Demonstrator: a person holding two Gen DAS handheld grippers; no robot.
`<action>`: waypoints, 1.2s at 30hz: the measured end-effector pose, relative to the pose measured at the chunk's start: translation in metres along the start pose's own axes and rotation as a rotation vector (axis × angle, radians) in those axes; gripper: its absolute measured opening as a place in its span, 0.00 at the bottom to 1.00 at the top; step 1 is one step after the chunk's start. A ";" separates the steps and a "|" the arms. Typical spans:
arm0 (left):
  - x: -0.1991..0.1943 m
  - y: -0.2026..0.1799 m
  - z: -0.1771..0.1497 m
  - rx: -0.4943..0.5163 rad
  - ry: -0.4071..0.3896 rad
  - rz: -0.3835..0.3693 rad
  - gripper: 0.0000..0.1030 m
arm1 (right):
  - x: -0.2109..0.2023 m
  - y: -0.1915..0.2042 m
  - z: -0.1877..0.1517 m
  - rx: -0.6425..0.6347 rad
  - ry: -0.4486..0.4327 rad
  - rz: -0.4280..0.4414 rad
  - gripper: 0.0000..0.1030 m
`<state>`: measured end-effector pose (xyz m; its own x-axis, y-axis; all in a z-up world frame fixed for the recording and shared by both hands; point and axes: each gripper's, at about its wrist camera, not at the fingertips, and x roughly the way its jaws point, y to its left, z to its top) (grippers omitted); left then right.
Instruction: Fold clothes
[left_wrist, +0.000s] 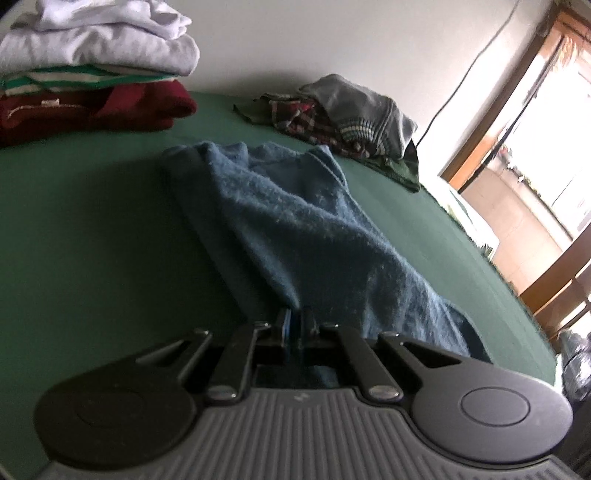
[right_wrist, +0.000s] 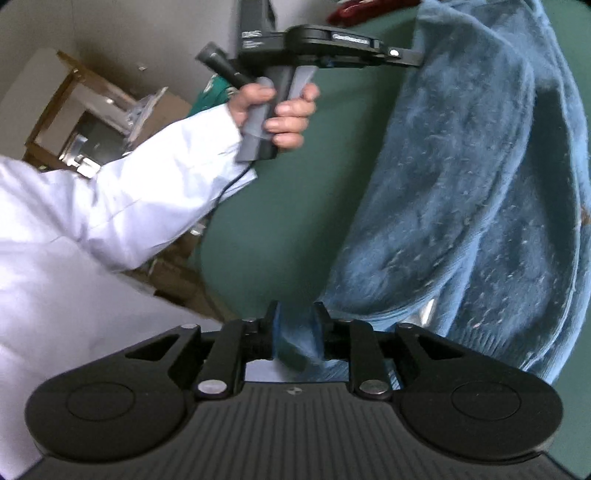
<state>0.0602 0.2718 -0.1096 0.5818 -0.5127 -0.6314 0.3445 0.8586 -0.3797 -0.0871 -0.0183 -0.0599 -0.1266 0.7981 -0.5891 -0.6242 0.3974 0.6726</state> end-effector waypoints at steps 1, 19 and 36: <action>-0.002 -0.002 -0.001 0.021 0.002 0.014 0.04 | -0.006 0.001 0.003 -0.002 -0.030 0.011 0.21; 0.066 -0.039 0.050 0.238 -0.088 0.259 0.27 | 0.021 -0.037 -0.003 0.035 -0.204 -0.284 0.18; 0.099 0.001 0.094 0.297 -0.150 0.455 0.28 | 0.020 -0.043 -0.018 0.055 -0.301 -0.245 0.17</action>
<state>0.1875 0.2219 -0.1086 0.8113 -0.1027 -0.5755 0.2140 0.9683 0.1288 -0.0763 -0.0274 -0.1083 0.2575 0.7705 -0.5831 -0.5649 0.6096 0.5561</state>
